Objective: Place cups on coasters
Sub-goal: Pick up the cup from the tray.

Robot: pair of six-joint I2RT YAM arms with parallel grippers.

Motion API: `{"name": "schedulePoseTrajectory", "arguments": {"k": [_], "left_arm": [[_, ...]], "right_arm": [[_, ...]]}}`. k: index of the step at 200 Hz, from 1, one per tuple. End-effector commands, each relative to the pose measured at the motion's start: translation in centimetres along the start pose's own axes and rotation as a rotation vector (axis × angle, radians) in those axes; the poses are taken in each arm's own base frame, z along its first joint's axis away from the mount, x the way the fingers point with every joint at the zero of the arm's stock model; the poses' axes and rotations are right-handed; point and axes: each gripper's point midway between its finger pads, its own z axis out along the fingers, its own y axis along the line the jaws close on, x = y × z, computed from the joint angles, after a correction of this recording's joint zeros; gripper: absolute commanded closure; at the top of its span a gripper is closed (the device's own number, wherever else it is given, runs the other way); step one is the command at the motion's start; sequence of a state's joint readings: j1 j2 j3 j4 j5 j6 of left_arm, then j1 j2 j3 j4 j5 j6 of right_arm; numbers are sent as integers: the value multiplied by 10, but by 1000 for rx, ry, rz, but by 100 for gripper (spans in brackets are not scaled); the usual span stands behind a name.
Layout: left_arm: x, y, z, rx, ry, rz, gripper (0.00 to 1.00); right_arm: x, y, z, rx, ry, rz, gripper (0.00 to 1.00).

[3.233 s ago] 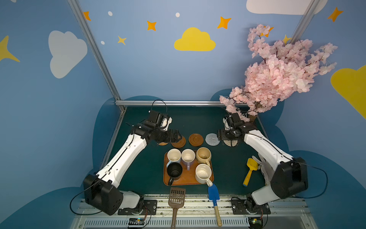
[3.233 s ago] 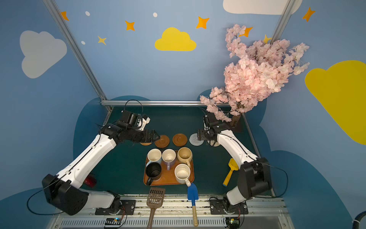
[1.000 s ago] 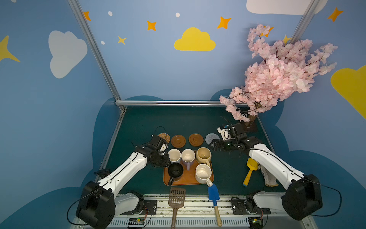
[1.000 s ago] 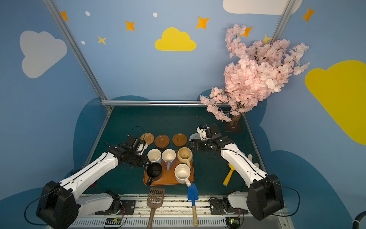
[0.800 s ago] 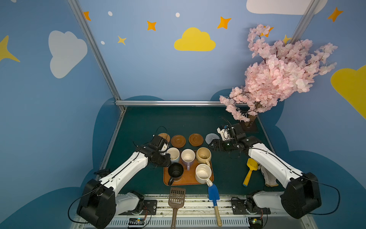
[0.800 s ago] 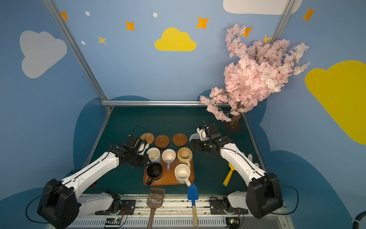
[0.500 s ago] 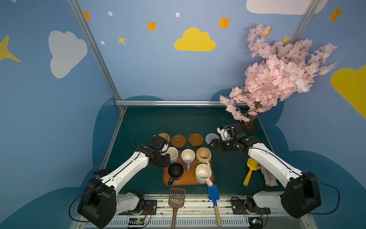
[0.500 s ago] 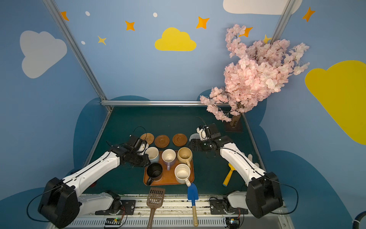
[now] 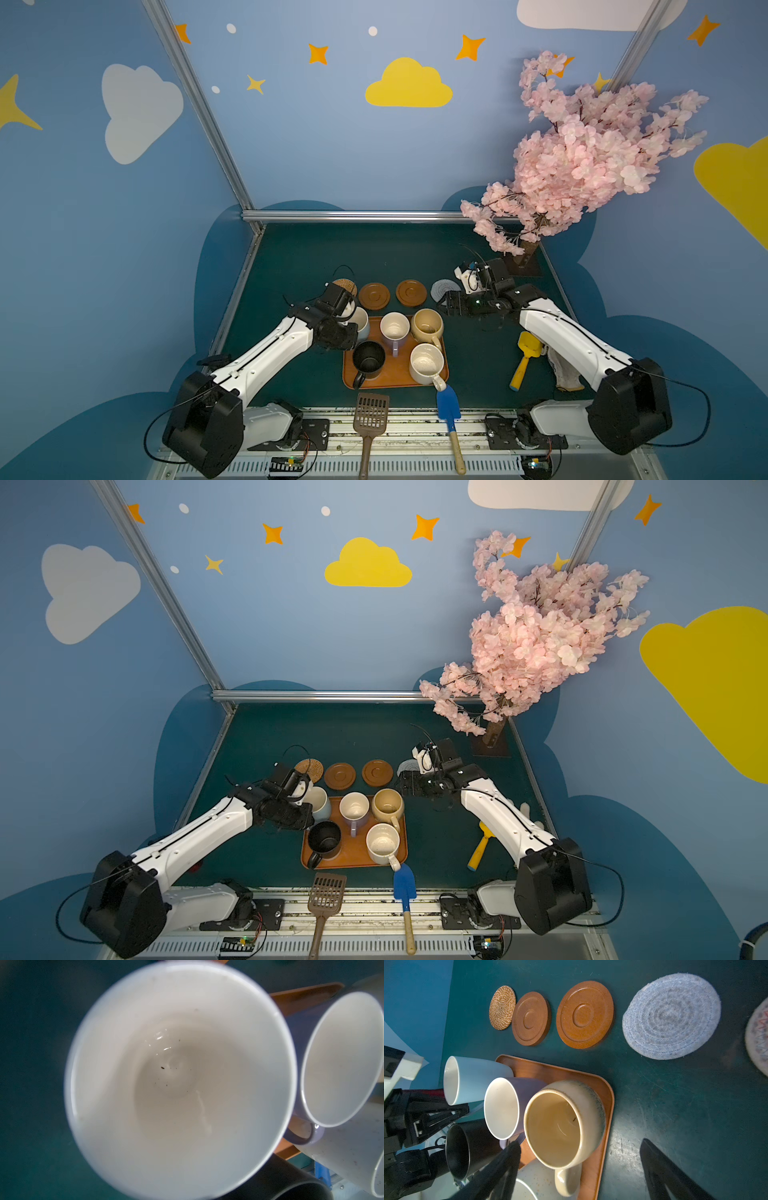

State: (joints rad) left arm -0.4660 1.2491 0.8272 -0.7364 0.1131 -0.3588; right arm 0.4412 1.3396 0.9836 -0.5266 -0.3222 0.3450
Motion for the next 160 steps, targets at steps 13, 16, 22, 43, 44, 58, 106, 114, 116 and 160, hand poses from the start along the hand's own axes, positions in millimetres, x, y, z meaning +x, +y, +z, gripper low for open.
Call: {"name": "schedulePoseTrajectory", "arguments": {"k": [13, 16, 22, 43, 44, 58, 106, 114, 116, 160], "left_arm": [[-7, 1, -13, -34, -15, 27, 96], [-8, 1, -15, -35, -18, 28, 96], [-10, 0, -18, -36, -27, 30, 96], [-19, -5, -29, -30, -58, 44, 96], [-19, -5, -29, -30, -58, 44, 96], [-24, -7, -35, -30, -77, 48, 96], [-35, -3, -47, -77, -104, 58, 97], [-41, -1, -51, -94, -116, 57, 96], [-42, -1, -52, -99, -120, 58, 96], [-84, 10, -61, -169, -175, 75, 96]], "right_arm": [[-12, 6, -3, -7, -32, -4, 10], [-12, 5, -2, -7, -32, -4, 10], [-13, 6, -2, -8, -34, -4, 10], [-13, 6, -1, -8, -32, -5, 10], [-13, 6, -1, -9, -31, -5, 10], [-13, 5, -1, -8, -32, -5, 10], [-21, 13, -8, -27, -60, -13, 10], [-23, 16, -10, -37, -68, -19, 10], [-23, 16, -10, -38, -71, -18, 10], [-32, 25, -21, -67, -125, -44, 11]]}}
